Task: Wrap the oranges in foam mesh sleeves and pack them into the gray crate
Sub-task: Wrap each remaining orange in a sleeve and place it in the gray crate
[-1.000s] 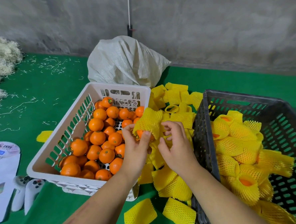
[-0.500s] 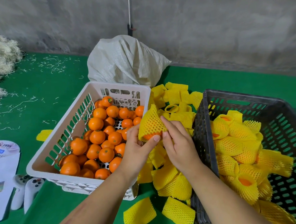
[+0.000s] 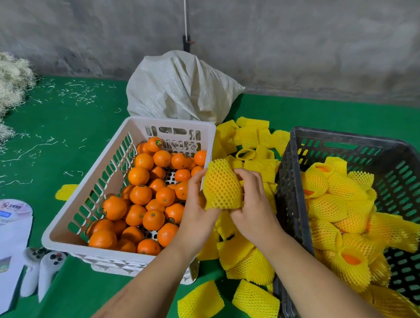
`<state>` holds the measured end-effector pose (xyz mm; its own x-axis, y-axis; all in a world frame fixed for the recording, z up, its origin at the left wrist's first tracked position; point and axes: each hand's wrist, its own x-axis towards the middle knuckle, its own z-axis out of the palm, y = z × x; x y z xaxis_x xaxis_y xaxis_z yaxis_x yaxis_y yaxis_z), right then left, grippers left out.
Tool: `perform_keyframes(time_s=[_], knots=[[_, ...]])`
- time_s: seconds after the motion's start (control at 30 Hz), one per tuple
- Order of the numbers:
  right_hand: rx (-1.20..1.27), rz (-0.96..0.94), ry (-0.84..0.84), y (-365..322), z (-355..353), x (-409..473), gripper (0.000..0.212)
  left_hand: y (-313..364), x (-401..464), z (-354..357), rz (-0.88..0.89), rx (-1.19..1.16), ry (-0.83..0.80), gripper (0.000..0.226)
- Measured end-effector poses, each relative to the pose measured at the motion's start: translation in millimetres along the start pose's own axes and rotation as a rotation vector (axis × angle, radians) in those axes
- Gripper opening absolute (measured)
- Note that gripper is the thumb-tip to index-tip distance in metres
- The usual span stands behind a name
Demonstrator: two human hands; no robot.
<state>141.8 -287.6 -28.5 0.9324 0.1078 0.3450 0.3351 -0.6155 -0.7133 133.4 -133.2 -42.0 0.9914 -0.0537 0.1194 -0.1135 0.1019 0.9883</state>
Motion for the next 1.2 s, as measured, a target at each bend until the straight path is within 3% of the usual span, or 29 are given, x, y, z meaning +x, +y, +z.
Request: perform_keyframes(time_s=[0.13,0.23,0.3,0.4,0.47,0.53,0.7,0.77,0.87,0.93,1.0,1.07,1.13,1.2], knots=[[0.020,0.030,0.008,3.1,-0.7,-0.1,0.081,-4.6,0.7,3.7,0.016,0.077,-0.017,0.074],[0.031,-0.050,0.118,1.3,-0.7,1.5,0.063,-0.1,3.7,5.0,-0.028,-0.042,0.076,0.063],[0.051,-0.068,0.062,2.6,1.2,1.4,0.057,-1.0,5.0,1.8,-0.047,-0.131,0.131,0.055],[0.405,0.263,-0.248,0.1,0.5,2.0,0.069,-3.2,2.5,-3.4,-0.049,-0.073,0.170,0.055],[0.708,0.458,-0.277,-0.6,-2.0,6.7,0.062,-0.8,-0.7,-0.4,0.014,0.005,0.108,0.055],[0.872,0.475,-0.300,-6.6,-4.0,7.3,0.057,2.1,-3.0,5.9,0.075,0.109,0.056,0.054],[1.230,0.453,-0.442,-18.7,-7.7,4.2,0.093,-13.5,-1.4,13.7,0.135,0.289,0.104,0.073],[1.325,0.484,-0.461,-24.4,-15.9,5.8,0.096,-15.4,-0.8,15.2,0.102,0.333,0.110,0.079],[1.208,0.576,-0.293,-23.4,-16.0,7.3,0.078,-16.2,-0.5,12.0,0.092,0.312,-0.052,0.089],[1.071,0.553,-0.232,-19.0,-12.6,7.5,0.067,-11.7,-0.2,4.0,0.033,0.095,-0.146,0.088],[0.882,0.461,-0.261,-18.7,-12.0,6.1,0.068,-3.7,0.8,-2.7,-0.091,-0.120,-0.062,0.085],[0.709,0.391,-0.293,-18.1,-11.2,4.3,0.078,0.3,1.9,-8.0,-0.164,-0.189,0.014,0.076],[0.713,0.387,-0.321,-16.2,-7.6,3.4,0.083,3.6,1.8,-8.0,-0.195,-0.139,0.028,0.068],[0.812,0.436,-0.329,-18.9,-4.7,2.0,0.067,4.9,-0.3,-6.4,-0.175,-0.102,0.036,0.064]])
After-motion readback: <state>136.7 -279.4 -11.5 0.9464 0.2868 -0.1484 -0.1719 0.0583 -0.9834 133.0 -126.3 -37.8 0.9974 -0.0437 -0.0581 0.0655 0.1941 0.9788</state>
